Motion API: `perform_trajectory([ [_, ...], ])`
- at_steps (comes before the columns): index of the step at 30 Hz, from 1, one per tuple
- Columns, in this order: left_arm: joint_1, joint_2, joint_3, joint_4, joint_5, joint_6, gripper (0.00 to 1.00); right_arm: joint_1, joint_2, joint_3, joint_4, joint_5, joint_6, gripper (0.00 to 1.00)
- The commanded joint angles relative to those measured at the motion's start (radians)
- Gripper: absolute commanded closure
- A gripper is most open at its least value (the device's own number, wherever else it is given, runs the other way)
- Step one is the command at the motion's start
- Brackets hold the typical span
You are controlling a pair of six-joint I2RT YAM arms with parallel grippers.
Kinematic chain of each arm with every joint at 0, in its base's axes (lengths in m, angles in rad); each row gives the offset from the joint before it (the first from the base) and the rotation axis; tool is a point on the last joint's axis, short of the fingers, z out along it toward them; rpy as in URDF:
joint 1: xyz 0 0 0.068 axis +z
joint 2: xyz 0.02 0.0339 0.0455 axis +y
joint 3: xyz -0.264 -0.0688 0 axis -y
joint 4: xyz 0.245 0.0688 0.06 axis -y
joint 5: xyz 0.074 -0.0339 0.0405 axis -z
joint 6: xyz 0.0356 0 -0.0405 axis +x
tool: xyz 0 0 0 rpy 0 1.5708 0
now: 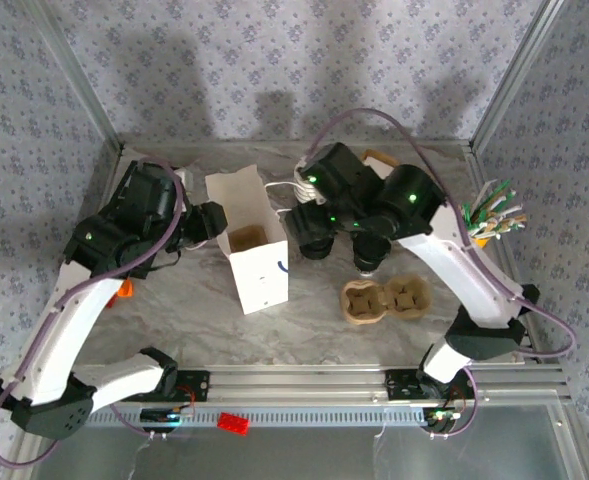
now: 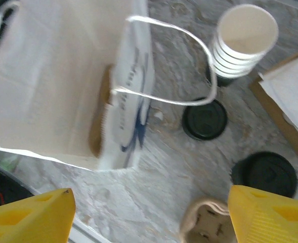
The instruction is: Pack the takeout coffee
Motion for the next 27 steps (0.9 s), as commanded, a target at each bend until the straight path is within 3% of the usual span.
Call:
perform_trajectory([
  [1, -0.043, -0.032, 0.027, -0.030, -0.042, -0.011, 0.45, -0.105, -0.079, -0.109, -0.060, -0.073, -0.040, 0.18],
  [5, -0.075, -0.050, 0.005, -0.014, -0.064, -0.006, 0.43, -0.255, -0.129, -0.276, -0.064, -0.101, -0.051, 0.16],
  [11, -0.076, -0.086, -0.030, 0.023, -0.065, 0.014, 0.43, -0.383, -0.166, -0.521, 0.048, -0.117, -0.090, 0.10],
  [18, -0.075, -0.101, -0.061, 0.051, -0.075, 0.027, 0.41, -0.455, -0.127, -0.702, 0.214, -0.130, -0.034, 0.08],
  [27, -0.075, -0.123, -0.083, 0.052, -0.126, 0.019, 0.39, -0.494, -0.038, -0.745, 0.311, -0.137, 0.048, 0.07],
])
